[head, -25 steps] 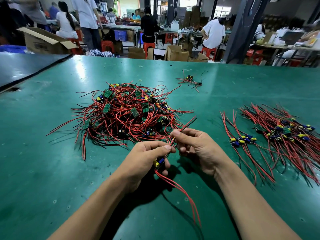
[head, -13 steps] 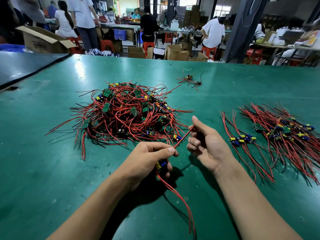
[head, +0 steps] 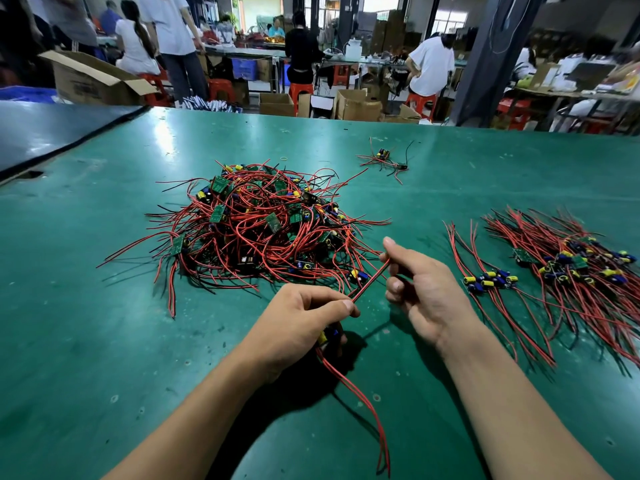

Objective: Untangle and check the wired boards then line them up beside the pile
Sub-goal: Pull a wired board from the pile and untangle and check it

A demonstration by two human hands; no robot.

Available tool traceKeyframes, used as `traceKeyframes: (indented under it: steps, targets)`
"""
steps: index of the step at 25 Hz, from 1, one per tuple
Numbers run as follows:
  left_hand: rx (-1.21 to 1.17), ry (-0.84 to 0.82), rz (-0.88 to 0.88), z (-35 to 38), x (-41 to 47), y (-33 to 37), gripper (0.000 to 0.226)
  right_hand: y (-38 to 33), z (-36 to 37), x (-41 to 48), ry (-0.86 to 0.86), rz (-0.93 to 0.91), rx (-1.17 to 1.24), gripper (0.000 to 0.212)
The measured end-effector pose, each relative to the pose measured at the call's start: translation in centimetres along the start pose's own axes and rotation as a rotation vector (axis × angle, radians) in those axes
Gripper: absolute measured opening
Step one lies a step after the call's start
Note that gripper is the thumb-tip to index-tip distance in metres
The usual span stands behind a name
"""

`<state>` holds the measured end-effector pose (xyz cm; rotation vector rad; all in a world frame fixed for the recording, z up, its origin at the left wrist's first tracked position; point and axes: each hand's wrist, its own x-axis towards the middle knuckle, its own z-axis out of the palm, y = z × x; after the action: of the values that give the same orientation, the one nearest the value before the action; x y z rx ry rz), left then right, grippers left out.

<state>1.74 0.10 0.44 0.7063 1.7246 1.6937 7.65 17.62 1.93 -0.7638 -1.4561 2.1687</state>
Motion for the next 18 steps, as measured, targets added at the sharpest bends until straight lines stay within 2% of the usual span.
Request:
traceKeyframes:
  steps: [3,6,13,15,18]
  targets:
    - [0.088,0.068,0.038,-0.2,0.3,-0.3,0.016,-0.2,-0.2,0.2,0.038,-0.077,0.052,0.02]
    - [0.108,0.064,0.039,-0.2,0.4,-0.4,0.016,-0.5,0.0,0.1,0.045,-0.031,0.082,0.024]
    - [0.095,0.004,0.041,-0.4,0.2,-0.1,0.015,-1.5,-0.1,-0.6,-0.181,0.353,0.453,0.021]
    - [0.068,0.009,0.036,-0.4,0.1,0.0,0.015,-1.5,-0.1,-0.6,-0.195,0.343,0.439,0.021]
    - [-0.01,0.049,0.035,-0.4,0.1,0.3,0.014,-1.1,0.2,-0.4,-0.104,0.188,0.265,0.031]
